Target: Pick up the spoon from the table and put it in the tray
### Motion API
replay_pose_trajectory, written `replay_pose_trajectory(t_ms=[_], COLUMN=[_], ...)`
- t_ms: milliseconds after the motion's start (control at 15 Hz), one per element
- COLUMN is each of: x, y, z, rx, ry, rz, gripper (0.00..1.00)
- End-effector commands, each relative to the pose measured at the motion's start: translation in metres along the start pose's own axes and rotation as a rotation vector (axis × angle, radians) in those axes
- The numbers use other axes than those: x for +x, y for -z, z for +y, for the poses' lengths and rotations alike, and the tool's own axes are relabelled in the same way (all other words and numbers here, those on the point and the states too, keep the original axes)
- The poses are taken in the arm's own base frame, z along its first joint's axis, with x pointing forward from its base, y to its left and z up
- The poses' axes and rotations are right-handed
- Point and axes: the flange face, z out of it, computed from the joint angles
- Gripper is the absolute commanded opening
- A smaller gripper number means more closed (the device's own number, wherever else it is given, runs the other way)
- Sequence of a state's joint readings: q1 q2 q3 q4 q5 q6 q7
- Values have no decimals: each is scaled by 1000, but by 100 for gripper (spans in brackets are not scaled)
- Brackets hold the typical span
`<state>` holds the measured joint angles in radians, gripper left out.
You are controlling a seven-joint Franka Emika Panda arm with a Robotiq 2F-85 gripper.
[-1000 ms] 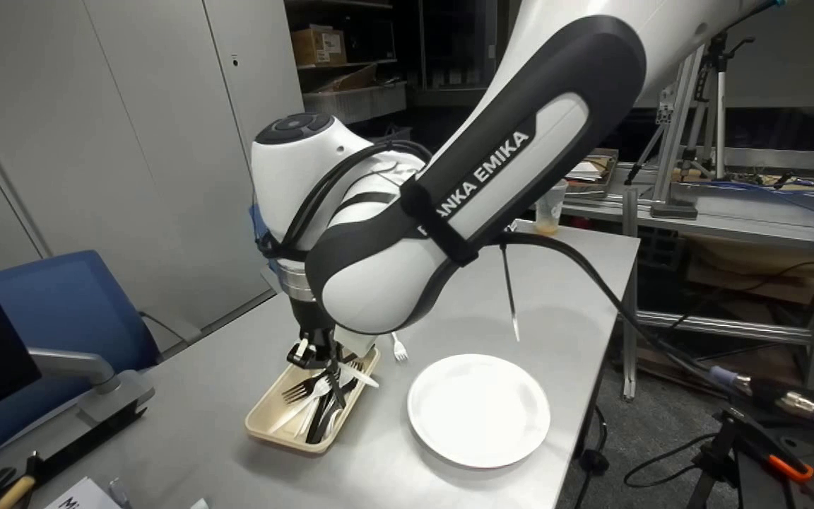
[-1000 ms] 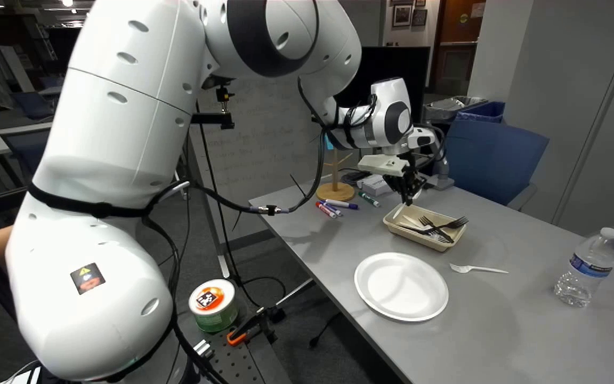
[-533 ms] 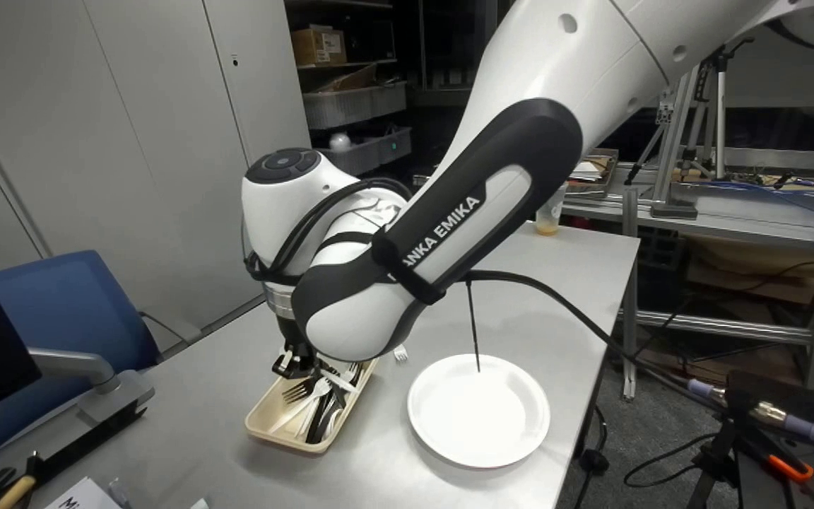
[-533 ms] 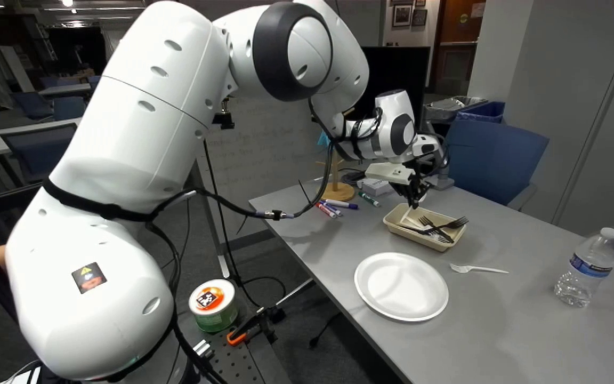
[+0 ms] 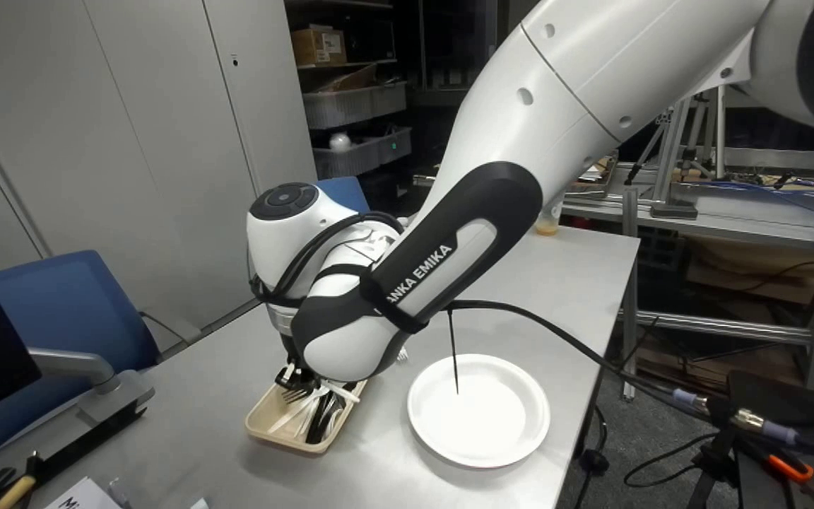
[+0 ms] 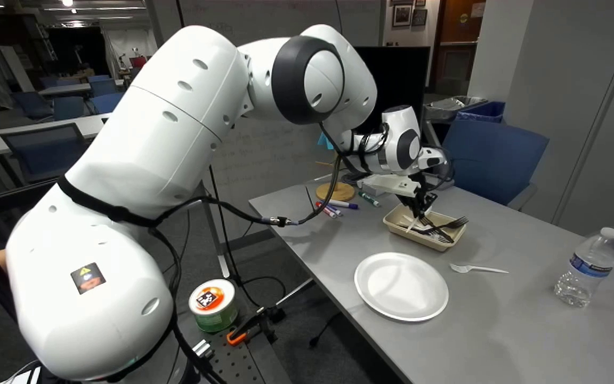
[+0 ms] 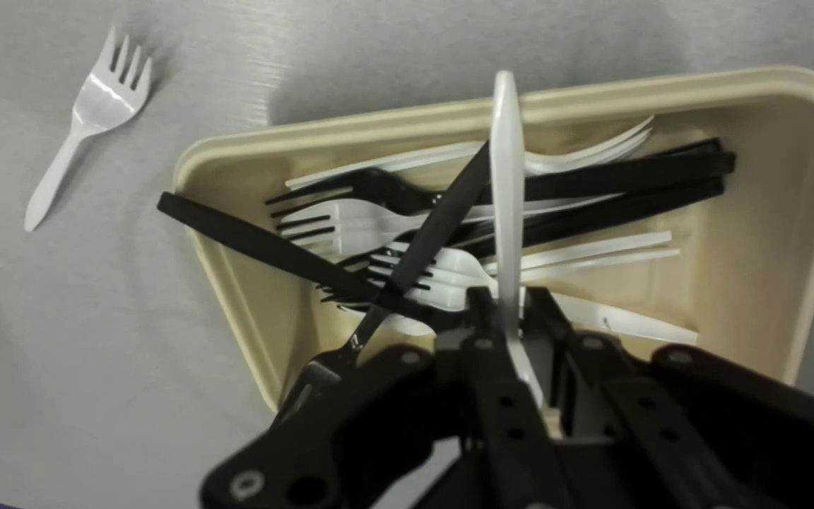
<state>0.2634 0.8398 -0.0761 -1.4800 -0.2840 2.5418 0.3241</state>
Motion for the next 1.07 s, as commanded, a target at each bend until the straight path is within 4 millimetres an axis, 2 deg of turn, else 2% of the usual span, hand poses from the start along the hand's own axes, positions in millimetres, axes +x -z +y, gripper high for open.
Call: replay_pose_trajectory(t_ms=[0, 400, 467, 667, 1000], x=[9, 1, 0, -6, -25], y=[-8, 3, 8, 18, 51], z=[3, -1, -2, -1, 3], rx=[9, 21, 23, 20, 23], ry=[-2, -25, -28, -35, -53], rz=[8, -28, -37, -52, -80], gripper=[48, 94, 99, 100, 100])
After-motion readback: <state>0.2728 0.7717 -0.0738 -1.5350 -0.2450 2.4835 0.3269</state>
